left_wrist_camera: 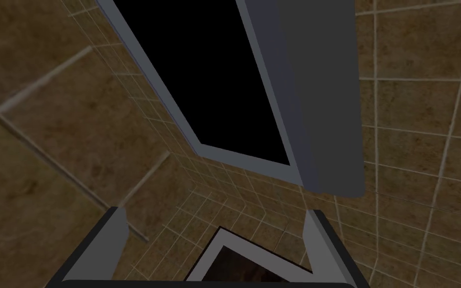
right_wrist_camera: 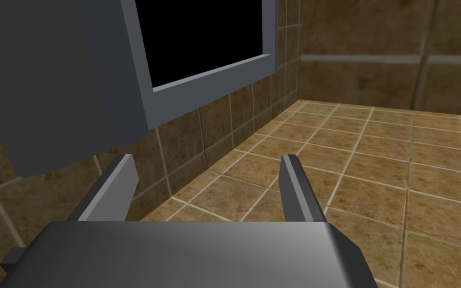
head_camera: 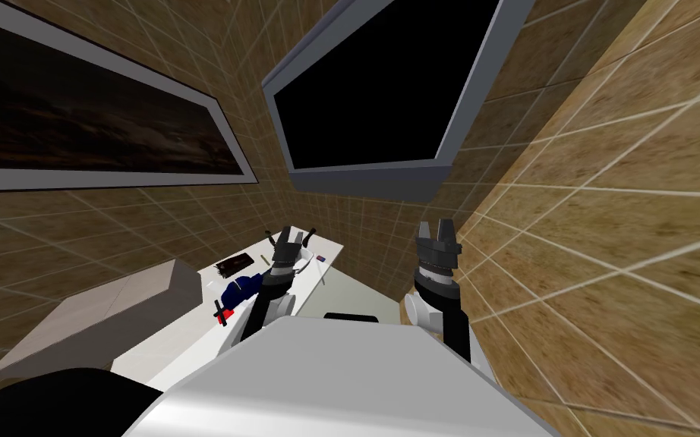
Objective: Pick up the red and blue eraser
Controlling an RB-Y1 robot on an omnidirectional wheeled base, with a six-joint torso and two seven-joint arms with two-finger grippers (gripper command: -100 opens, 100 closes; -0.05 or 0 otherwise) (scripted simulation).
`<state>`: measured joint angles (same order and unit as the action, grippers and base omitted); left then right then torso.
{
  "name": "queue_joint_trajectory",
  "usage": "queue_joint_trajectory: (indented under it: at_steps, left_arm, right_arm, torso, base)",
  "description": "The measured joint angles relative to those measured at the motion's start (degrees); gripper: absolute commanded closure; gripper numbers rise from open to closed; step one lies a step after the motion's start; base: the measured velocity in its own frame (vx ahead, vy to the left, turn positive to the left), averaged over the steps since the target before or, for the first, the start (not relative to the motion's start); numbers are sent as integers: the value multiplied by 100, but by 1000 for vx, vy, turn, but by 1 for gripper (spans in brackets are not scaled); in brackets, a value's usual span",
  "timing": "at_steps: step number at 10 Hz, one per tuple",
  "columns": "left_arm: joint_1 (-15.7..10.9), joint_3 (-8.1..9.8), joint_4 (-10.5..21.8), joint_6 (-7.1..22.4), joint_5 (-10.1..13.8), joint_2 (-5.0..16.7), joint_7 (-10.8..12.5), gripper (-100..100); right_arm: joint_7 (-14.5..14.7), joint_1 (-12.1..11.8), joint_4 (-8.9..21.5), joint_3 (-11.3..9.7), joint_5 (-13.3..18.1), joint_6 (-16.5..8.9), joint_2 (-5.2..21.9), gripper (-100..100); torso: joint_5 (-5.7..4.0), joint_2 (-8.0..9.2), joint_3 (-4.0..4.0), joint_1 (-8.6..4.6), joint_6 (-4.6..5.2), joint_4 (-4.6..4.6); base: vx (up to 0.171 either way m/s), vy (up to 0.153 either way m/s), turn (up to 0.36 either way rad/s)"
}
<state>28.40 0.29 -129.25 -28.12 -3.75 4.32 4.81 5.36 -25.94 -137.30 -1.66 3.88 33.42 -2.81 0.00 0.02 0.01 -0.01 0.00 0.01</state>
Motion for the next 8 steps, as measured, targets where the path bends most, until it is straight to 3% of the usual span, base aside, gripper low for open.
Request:
queue_joint_trajectory:
  at_steps: [5,8]
  left_arm:
    - [-451,-17,585,718,129,249,-260,-100]
    - [-570,-88,848,1082,167,312,-450,-100]
  right_arm:
    - [0,0,0,0,0,0,0,0]
    - [0,0,0,0,0,0,0,0]
  torso:
    - [0,-7,-4,1,1,-2]
    - [0,-7,-4,0,-1,-2]
  base:
    - [3,-3,-30]
    - [10,-4,-21]
